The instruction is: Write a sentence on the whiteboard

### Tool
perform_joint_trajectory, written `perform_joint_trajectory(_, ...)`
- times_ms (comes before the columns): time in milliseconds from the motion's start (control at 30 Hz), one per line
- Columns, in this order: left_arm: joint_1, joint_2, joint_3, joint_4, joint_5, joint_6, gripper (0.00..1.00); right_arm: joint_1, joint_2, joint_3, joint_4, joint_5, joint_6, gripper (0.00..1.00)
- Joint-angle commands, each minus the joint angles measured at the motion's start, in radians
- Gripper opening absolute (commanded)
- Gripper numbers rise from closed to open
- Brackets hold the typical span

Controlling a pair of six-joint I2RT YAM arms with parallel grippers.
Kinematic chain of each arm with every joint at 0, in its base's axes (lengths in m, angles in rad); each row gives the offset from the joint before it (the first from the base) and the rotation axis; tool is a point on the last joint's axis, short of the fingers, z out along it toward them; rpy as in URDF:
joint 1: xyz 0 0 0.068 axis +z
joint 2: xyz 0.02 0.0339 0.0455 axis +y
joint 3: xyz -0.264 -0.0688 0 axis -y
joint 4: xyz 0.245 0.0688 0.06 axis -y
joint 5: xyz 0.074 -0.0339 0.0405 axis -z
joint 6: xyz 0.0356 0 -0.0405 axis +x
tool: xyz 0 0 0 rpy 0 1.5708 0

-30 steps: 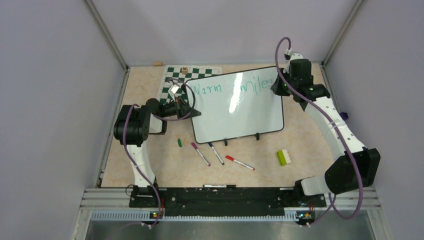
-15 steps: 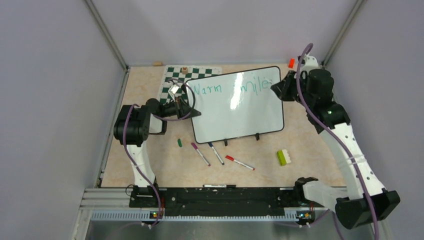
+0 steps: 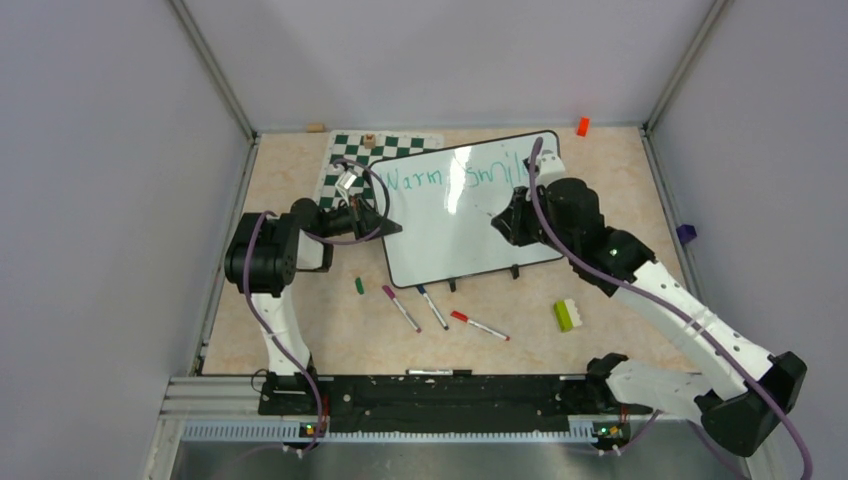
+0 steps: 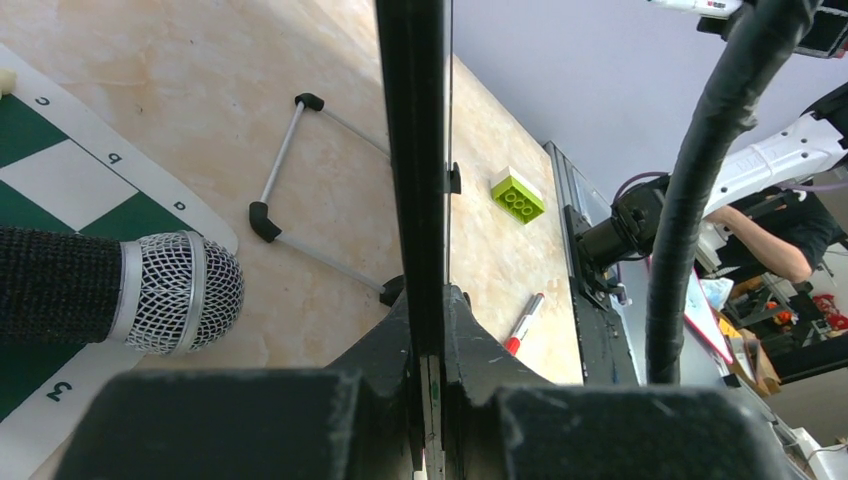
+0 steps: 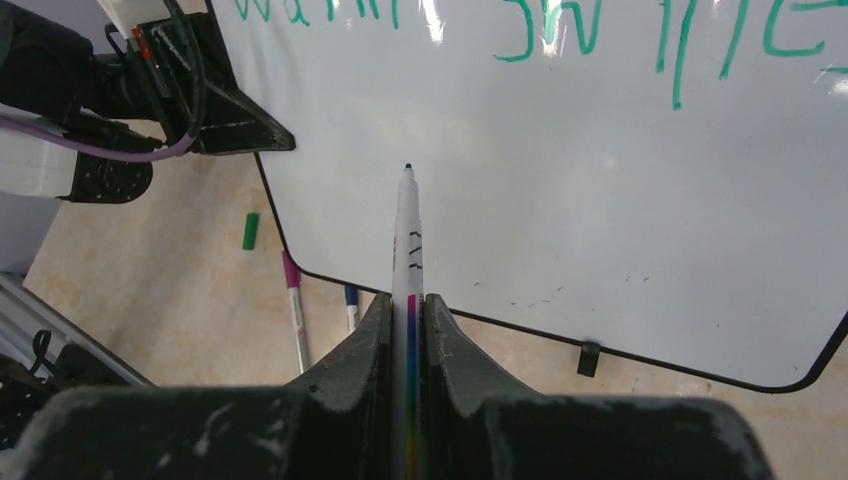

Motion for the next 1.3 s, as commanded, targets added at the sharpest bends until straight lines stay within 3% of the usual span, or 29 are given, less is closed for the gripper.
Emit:
perform_joint_trajectory(0, 0.015, -0.043, -0.006, -0.004, -0.119, 0.155, 0.0, 0.041, -0.032, 0.01, 0.067, 0.093, -0.012, 0.0)
perform_joint_trajectory(200, 0.02, -0.009, 0.029, 0.013, -0.088, 0.1, 0.0, 0.092, -0.072, -0.04, 0.139, 0.13, 0.021, 0.0)
perform_joint_trajectory(333, 0.055, 0.021, 0.03, 0.117, -0.078, 0.016, 0.0, 0.127, -0.046, -0.034, 0.139, 0.171, 0.04, 0.0)
perform_joint_trajectory(800, 0.073, 0.005, 0.026, 0.122, -0.045, 0.023, 0.0, 0.415, 0.282, 0.17, 0.119, 0.429, 0.041, 0.0)
perform_joint_trajectory(1067, 0.069, 0.016, 0.035, 0.122, -0.042, 0.01, 0.0, 0.474, 0.453, 0.306, 0.15, 0.484, -0.008, 0.0)
perform_joint_trajectory(1267, 0.069, -0.013, 0.001, 0.122, -0.052, 0.044, 0.0, 0.479, 0.57, 0.455, 0.063, 0.503, -0.017, 0.0)
